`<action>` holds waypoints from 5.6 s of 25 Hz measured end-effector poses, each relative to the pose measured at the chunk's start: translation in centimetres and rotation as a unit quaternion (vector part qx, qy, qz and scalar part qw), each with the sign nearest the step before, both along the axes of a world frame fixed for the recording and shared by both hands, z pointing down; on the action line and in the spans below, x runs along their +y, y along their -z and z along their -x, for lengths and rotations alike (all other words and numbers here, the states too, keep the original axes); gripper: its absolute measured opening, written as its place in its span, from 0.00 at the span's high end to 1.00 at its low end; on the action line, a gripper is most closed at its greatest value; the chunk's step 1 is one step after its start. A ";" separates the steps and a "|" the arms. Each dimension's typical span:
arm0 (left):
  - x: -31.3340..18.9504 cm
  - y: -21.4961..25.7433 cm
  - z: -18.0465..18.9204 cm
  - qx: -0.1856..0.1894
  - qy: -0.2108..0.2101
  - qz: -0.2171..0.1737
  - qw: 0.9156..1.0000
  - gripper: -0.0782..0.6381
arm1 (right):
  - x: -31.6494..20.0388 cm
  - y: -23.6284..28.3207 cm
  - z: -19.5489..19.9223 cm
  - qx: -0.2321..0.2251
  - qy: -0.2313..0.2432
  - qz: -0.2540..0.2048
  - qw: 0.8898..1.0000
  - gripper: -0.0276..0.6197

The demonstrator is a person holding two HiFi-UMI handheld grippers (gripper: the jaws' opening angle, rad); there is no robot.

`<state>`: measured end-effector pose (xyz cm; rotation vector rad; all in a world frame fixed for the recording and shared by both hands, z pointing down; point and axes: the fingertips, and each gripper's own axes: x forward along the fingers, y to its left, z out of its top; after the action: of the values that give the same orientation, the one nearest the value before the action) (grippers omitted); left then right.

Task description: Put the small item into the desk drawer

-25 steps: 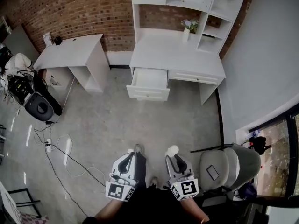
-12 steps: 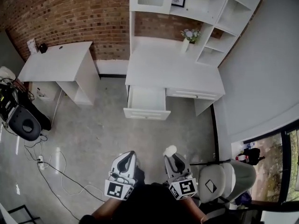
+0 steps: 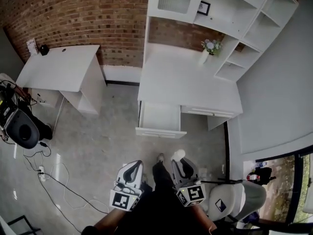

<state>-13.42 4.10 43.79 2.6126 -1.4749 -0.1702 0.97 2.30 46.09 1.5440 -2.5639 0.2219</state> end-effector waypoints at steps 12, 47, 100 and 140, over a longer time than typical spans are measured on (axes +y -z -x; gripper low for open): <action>-17.1 0.1 -3.0 0.018 0.038 0.020 0.999 0.86 | -19.7 -3.4 -3.1 0.002 0.028 0.027 0.999 0.75; -40.5 -8.1 -7.6 -0.010 0.069 0.116 0.991 0.86 | -42.0 -50.4 -6.3 0.173 0.079 0.429 0.883 0.75; -15.7 -1.0 -1.0 0.048 -0.002 0.010 0.999 0.86 | -21.4 -20.1 -5.0 0.026 -0.030 0.246 0.968 0.91; -1.7 0.3 -14.0 0.013 -0.012 0.010 1.000 0.86 | 0.0 0.7 -12.1 -0.047 0.014 0.027 0.998 0.94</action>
<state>0.56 2.36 43.45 2.6013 -1.4288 -0.1846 13.06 2.32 45.41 1.5124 -2.6248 0.3659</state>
